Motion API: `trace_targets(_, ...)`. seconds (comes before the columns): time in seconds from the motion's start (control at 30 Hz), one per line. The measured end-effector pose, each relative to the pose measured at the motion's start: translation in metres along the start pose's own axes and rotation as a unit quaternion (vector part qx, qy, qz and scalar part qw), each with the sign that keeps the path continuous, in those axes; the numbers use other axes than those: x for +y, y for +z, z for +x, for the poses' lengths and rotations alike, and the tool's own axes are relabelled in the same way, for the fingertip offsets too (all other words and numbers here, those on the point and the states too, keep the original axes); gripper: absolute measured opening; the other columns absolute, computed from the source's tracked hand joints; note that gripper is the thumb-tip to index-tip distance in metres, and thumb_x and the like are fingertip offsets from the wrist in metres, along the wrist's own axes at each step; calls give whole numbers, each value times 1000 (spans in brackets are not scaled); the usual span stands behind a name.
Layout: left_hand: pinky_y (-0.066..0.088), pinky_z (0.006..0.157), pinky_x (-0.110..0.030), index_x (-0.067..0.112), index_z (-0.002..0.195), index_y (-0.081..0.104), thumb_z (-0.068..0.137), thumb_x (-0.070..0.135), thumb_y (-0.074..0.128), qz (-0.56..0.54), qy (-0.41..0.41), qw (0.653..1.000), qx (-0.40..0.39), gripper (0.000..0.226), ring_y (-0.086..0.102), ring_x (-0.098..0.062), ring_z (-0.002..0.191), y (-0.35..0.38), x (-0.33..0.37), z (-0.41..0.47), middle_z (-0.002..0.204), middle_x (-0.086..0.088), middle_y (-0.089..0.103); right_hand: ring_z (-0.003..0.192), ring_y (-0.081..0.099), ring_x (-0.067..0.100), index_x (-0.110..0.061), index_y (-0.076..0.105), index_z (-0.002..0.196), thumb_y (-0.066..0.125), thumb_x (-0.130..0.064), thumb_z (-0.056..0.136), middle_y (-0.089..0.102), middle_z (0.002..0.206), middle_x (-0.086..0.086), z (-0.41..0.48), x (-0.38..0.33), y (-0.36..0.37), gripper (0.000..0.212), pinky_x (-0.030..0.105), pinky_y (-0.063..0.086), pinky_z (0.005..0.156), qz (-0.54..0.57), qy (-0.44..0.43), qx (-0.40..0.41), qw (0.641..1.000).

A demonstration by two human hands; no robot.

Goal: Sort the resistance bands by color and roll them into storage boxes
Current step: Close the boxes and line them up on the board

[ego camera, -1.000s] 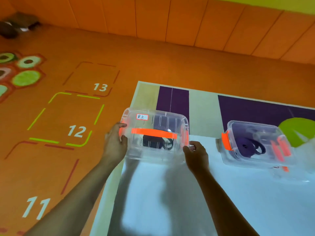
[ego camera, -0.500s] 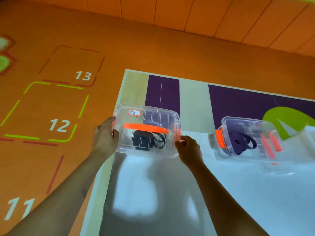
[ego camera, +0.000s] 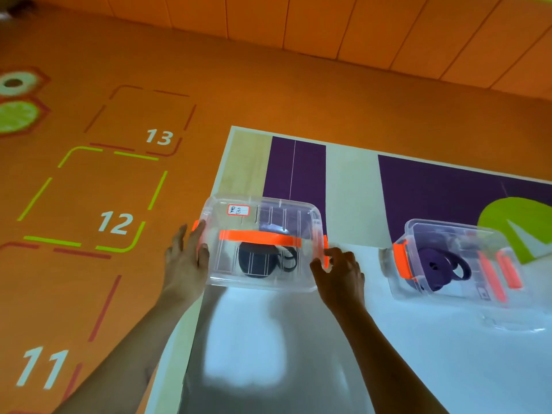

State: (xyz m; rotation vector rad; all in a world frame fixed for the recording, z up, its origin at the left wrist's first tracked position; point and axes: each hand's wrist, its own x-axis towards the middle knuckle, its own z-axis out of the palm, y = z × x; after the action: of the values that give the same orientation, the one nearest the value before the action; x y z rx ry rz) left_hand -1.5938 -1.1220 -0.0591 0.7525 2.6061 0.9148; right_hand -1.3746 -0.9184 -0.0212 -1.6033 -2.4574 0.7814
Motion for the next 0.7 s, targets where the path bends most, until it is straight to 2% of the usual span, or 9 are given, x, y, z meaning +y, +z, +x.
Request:
trace_targets(0.07, 28, 121, -51, 28, 160, 27, 101, 26, 51, -129, -83, 988, 13, 63, 29, -31, 149, 2, 3, 7, 163, -11, 29, 119, 54, 32, -22, 53, 136, 66, -45, 90, 54, 130, 8, 5, 0, 2, 53, 47, 43, 102, 52, 68, -22, 996)
trace_targets(0.13, 33, 119, -48, 24, 161, 21, 97, 24, 62, -288, -211, 934, 6, 76, 39, -28, 145, 1, 8, 14, 160, -9, 37, 125, 53, 35, -21, 39, 147, 67, -45, 90, 50, 141, 11, 17, -1, 6, 69, 52, 47, 105, 175, 148, -68, 971)
trace_targets(0.2, 39, 114, -46, 17, 157, 33, 97, 25, 66, -360, -269, 893, -7, 69, 51, -27, 131, 1, 9, 18, 151, -11, 50, 123, 57, 35, -19, 38, 150, 69, -47, 87, 54, 142, 9, 25, -1, 10, 75, 49, 50, 101, 259, 190, -116, 940)
trace_targets(0.23, 43, 111, -46, 16, 150, 44, 97, 25, 67, -365, -258, 894, -7, 58, 57, -26, 123, 1, 9, 17, 145, -11, 56, 118, 60, 33, -18, 43, 146, 69, -49, 85, 59, 136, 10, 27, 0, 13, 73, 48, 52, 97, 268, 183, -133, 936)
trace_targets(0.3, 50, 106, -50, 15, 136, 58, 97, 25, 67, -329, -205, 922, 10, 41, 64, -28, 113, 0, 10, 12, 130, -11, 67, 107, 65, 30, -15, 54, 138, 67, -50, 91, 67, 121, 11, 25, 1, 18, 60, 44, 56, 90, 246, 152, -133, 948)
trace_targets(0.4, 55, 99, -46, 14, 137, 59, 96, 19, 69, -255, -131, 957, 34, 42, 67, -28, 105, -6, 12, 7, 117, -3, 69, 102, 65, 25, -12, 57, 133, 68, -43, 94, 66, 115, 5, 18, 3, 18, 51, 32, 52, 81, 219, 100, -73, 968)
trace_targets(0.53, 56, 94, -45, 15, 136, 59, 97, 21, 67, -164, -57, 984, 37, 41, 67, -30, 105, -15, 16, 5, 117, -1, 68, 96, 60, 23, -10, 59, 127, 74, -27, 92, 67, 112, 6, 10, -4, 15, 42, 37, 51, 85, 203, 58, 31, 977)
trace_targets(0.6, 56, 96, -47, 15, 136, 59, 98, 26, 63, -123, -31, 991, 45, 39, 66, -31, 108, -14, 16, 5, 122, -6, 68, 102, 63, 29, -10, 60, 126, 72, -26, 93, 68, 115, 11, 6, -9, 16, 39, 44, 52, 90, 184, 54, 47, 980)
trace_targets(0.7, 54, 98, -47, 10, 136, 58, 101, 24, 59, -81, -29, 994, 61, 38, 64, -32, 108, -8, 13, 5, 127, -13, 62, 108, 63, 32, -9, 60, 132, 69, -26, 96, 68, 118, 13, -3, -12, 16, 41, 42, 51, 92, 165, 24, 78, 983)
